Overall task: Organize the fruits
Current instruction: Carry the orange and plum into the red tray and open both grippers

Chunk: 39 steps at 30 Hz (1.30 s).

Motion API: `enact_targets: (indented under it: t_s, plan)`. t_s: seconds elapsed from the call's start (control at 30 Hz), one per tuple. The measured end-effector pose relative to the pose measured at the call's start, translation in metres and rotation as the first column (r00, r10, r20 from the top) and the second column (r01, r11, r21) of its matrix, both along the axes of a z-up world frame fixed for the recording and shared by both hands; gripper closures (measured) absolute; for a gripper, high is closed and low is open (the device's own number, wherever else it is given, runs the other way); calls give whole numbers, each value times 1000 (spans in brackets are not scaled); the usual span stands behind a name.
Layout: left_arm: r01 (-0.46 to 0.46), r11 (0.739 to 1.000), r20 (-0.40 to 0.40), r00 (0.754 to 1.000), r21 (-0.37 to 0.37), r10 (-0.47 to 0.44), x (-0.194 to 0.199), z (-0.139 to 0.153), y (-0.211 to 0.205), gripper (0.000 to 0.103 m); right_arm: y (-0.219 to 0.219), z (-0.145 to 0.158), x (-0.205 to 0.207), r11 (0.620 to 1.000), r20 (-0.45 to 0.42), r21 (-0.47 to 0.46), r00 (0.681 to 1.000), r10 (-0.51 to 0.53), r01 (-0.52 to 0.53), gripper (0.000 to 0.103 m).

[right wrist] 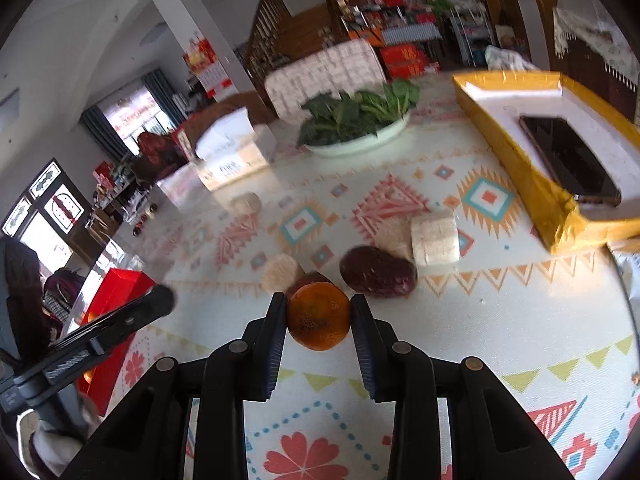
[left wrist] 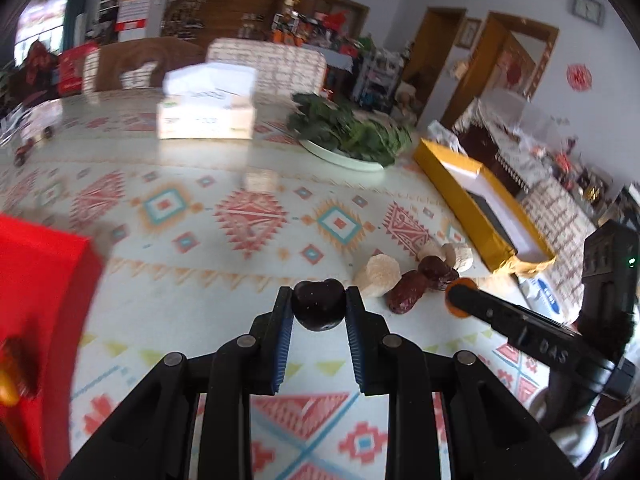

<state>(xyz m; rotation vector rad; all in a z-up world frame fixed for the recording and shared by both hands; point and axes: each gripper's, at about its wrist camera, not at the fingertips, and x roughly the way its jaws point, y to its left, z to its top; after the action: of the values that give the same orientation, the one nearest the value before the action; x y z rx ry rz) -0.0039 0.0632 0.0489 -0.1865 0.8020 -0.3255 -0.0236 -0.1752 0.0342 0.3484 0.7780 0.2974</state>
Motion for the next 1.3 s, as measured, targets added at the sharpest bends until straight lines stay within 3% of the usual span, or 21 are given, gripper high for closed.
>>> enact_targets:
  t_s: [0.13, 0.27, 0.4, 0.53, 0.7, 0.77, 1.0, 1.3]
  plan:
    - [-93, 995, 21, 995, -47, 94, -29, 13, 45, 78, 4, 5, -5, 1000, 11, 16, 1000, -1, 1, 68]
    - [-199, 979, 55, 978, -38, 201, -56, 22, 90, 78, 20, 10, -19, 999, -6, 29, 1000, 27, -27, 68]
    - [-314, 948, 73, 945, -58, 318, -79, 26, 142, 78, 54, 25, -32, 996, 11, -4, 996, 93, -93, 68]
    - [-431, 901, 89, 896, -54, 434, -98, 25, 190, 78, 97, 40, -38, 983, 27, -34, 983, 181, -180, 68]
    - [-535, 843, 56, 841, -58, 538, -111, 13, 243, 78, 172, 49, -41, 944, 26, -74, 945, 325, -322, 68]
    - [-552, 832, 39, 832, -56, 554, -113, 5, 257, 78, 198, 47, -42, 926, 14, -80, 929, 370, -368, 68]
    - [-560, 827, 4, 828, -49, 560, -109, -13, 278, 78, 291, 34, -46, 850, -32, -119, 857, 514, -514, 68]
    - [-556, 829, -5, 831, -65, 557, -104, -17, 288, 76, 354, 11, -50, 775, -83, -201, 799, 596, -599, 67]
